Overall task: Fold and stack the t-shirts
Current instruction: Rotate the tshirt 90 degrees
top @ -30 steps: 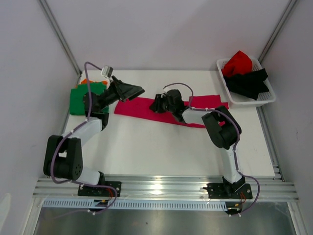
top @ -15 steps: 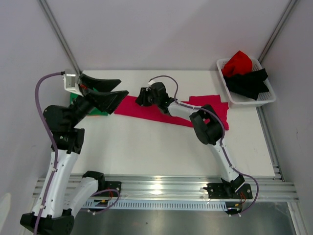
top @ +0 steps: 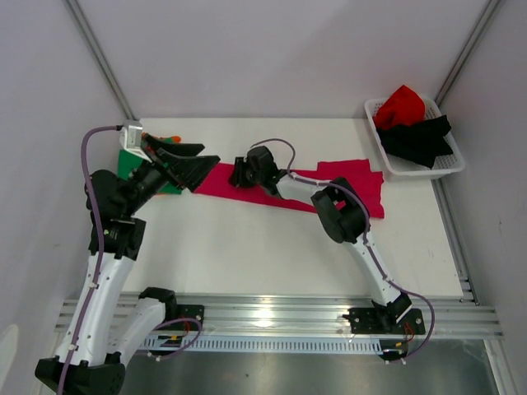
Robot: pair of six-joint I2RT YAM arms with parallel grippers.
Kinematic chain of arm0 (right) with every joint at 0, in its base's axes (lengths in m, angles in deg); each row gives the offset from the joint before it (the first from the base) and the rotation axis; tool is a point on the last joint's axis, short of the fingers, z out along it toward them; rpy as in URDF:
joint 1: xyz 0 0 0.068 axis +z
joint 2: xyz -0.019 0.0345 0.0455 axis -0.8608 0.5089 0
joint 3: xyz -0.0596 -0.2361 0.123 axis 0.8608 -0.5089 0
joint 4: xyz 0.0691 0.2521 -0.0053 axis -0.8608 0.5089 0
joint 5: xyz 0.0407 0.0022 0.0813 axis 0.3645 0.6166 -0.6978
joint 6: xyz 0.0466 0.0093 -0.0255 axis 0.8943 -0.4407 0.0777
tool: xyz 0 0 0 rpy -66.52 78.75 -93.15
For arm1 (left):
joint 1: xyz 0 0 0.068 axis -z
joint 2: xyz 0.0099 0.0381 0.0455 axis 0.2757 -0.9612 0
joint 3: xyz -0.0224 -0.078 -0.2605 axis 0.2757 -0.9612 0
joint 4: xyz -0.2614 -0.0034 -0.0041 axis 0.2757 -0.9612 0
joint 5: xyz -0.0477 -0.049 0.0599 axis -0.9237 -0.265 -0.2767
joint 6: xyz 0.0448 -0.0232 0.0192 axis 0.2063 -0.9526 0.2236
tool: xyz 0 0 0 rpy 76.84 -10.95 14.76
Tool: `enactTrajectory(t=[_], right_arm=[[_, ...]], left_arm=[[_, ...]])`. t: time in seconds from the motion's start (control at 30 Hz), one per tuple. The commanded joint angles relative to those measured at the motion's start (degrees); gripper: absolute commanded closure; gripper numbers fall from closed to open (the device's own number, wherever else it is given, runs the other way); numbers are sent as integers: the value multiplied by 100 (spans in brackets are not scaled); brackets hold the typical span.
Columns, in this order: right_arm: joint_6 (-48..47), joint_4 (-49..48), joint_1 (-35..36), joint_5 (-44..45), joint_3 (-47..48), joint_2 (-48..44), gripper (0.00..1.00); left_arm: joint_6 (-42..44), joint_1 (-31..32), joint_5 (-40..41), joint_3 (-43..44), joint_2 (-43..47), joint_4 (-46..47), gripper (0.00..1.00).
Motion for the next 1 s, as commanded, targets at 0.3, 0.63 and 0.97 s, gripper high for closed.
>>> enactTrajectory(t=[0.3, 0.63, 0.97], right_arm=[[123, 302, 494, -542, -1496, -635, 65], [-280, 301, 1197, -1947, -3061, -1963, 65], [-572, 1789, 2007, -1913, -4183, -3395, 65]], left_arm=[[236, -26, 150, 147, -30, -71, 12], [385, -26, 396, 270, -135, -290, 12], [508, -52, 502, 349, -232, -423, 12]])
